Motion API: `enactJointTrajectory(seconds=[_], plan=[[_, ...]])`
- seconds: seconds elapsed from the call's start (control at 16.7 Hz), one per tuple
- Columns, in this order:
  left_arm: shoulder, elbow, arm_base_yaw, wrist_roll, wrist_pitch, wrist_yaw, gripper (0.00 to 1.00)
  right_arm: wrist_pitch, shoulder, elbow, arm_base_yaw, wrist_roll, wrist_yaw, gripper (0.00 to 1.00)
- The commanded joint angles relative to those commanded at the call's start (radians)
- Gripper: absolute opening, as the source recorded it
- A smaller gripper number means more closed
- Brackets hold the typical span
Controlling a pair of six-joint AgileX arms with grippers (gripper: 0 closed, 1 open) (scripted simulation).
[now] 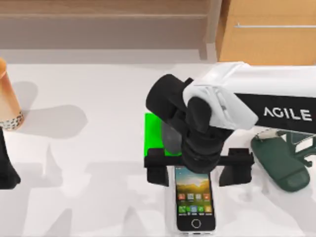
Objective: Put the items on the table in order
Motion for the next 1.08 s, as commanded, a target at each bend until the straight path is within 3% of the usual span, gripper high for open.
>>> enactJointTrajectory(seconds=[0.3,0.6,1.08], plan=[[0.000,0.000,0.000,0.000,0.000,0.000,1.00,0.147,0.065,-0.081,0.002,0.002,0.001,1.00],[0.000,0.000,0.000,0.000,0.000,0.000,1.00,0.159,0.071,-0.088,0.002,0.003,0.001,1.00],[0.000,0.000,0.000,0.000,0.000,0.000,1.00,0.159,0.071,-0.088,0.002,0.003,0.001,0.40]])
